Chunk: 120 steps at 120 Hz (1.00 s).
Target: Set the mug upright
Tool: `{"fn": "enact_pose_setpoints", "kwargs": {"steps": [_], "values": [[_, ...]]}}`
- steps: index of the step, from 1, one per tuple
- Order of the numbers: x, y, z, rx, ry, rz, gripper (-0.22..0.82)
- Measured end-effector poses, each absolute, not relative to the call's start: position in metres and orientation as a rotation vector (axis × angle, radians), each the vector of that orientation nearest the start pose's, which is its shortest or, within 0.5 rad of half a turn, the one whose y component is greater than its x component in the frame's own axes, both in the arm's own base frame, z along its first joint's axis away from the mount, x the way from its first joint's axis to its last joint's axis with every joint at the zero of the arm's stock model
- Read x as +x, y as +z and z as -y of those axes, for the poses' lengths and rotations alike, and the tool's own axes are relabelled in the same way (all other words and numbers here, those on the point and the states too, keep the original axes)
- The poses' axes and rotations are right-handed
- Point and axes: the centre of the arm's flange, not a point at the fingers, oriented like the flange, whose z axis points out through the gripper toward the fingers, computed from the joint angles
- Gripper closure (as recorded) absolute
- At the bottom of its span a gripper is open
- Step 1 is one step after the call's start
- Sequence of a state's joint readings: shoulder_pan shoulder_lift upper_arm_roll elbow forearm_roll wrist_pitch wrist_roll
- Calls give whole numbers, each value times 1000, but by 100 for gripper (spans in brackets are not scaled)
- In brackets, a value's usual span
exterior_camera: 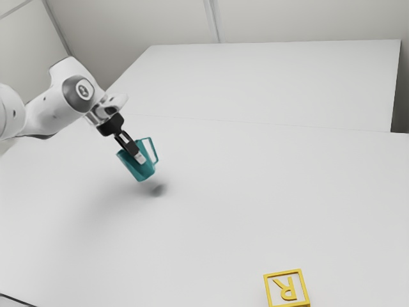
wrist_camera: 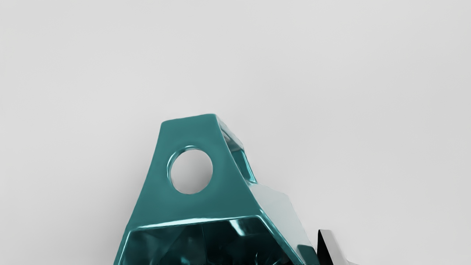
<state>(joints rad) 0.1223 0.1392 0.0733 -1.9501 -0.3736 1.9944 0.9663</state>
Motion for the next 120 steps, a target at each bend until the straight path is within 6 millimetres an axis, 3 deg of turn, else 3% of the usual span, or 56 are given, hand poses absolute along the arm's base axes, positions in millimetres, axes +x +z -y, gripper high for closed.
{"fn": "enact_pose_setpoints", "kwargs": {"steps": [23, 41, 60, 83, 120], "values": [[558, 405, -68, -3175, -56, -964, 78], [541, 408, -57, -3116, -61, -882, 78], [537, 409, -49, -3040, -59, -799, 78], [529, 386, -34, -2979, -57, -697, 78], [515, 373, 9, -2936, -114, -571, 77]]}}
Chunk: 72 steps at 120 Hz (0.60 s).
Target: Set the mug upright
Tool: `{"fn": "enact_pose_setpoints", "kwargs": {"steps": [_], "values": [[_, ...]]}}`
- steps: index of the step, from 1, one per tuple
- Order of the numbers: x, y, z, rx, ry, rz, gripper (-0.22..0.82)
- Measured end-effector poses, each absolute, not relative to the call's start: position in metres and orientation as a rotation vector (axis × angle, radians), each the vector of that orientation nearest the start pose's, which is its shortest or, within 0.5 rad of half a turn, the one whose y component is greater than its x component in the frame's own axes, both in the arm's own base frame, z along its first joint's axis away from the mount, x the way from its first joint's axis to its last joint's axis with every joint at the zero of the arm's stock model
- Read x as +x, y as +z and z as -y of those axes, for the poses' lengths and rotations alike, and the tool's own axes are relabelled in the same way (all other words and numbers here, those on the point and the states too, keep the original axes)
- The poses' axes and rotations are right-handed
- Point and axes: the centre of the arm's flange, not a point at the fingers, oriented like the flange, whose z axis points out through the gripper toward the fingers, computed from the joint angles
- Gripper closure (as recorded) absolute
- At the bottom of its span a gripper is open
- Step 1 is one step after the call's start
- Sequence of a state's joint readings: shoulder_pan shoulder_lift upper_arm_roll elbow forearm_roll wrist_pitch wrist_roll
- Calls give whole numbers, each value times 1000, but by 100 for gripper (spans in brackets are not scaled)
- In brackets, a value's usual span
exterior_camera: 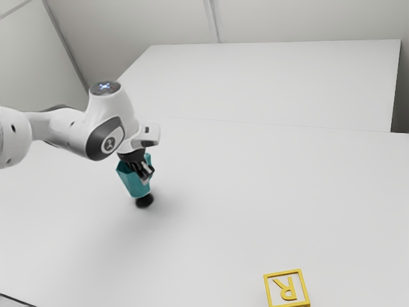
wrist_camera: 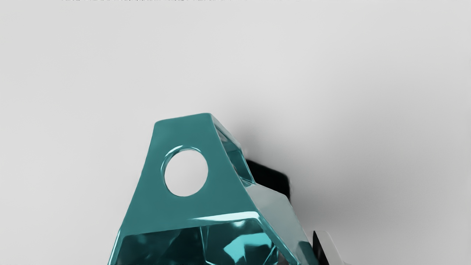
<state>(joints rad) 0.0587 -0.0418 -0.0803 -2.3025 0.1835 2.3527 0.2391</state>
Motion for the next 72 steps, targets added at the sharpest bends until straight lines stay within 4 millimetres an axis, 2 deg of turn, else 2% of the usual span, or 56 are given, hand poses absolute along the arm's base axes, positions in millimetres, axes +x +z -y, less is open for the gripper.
{"fn": "enact_pose_setpoints", "kwargs": {"steps": [14, 33, 72], "values": [[509, 372, 18, -2944, -135, -507, 77], [503, 362, 15, -2951, -138, -399, 78], [504, 352, 26, -2931, -165, -301, 78]]}}
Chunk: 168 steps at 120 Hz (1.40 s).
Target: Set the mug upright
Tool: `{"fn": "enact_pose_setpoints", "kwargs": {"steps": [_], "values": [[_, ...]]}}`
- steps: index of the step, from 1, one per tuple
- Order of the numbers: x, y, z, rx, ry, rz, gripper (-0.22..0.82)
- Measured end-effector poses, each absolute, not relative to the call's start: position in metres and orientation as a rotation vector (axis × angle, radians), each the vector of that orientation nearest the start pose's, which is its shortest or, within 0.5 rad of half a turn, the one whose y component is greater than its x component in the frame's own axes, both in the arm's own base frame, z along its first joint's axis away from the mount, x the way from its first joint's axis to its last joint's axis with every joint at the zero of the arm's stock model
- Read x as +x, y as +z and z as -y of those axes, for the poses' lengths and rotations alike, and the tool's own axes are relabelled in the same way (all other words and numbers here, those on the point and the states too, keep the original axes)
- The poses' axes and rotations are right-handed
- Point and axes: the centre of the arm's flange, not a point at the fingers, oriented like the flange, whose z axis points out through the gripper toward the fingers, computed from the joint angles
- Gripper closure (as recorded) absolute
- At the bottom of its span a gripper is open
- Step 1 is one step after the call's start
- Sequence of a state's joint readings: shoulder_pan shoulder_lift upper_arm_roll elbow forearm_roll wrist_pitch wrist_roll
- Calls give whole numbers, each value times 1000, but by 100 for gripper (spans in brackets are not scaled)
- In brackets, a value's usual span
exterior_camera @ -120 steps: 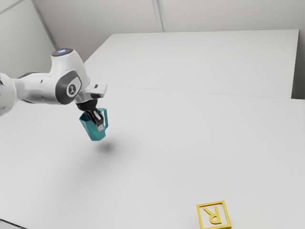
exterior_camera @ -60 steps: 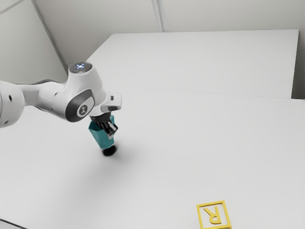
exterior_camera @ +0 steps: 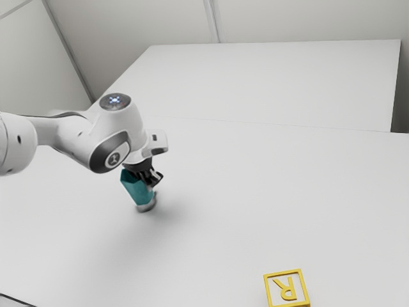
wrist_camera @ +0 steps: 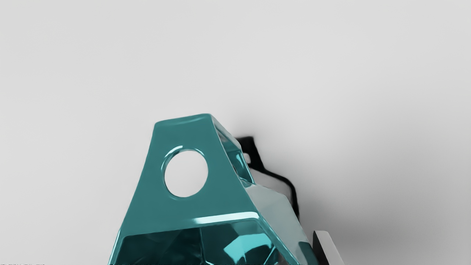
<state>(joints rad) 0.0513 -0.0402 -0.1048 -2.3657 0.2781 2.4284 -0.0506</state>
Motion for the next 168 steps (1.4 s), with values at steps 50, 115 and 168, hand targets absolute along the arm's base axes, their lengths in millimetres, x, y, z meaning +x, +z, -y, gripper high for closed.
{"fn": "enact_pose_setpoints", "kwargs": {"steps": [50, 115, 168], "values": [[507, 327, 28, -2956, -133, -173, 78], [510, 356, 22, -2973, -247, -84, 16], [540, 486, 29, -3069, -261, 113, 4]]}}
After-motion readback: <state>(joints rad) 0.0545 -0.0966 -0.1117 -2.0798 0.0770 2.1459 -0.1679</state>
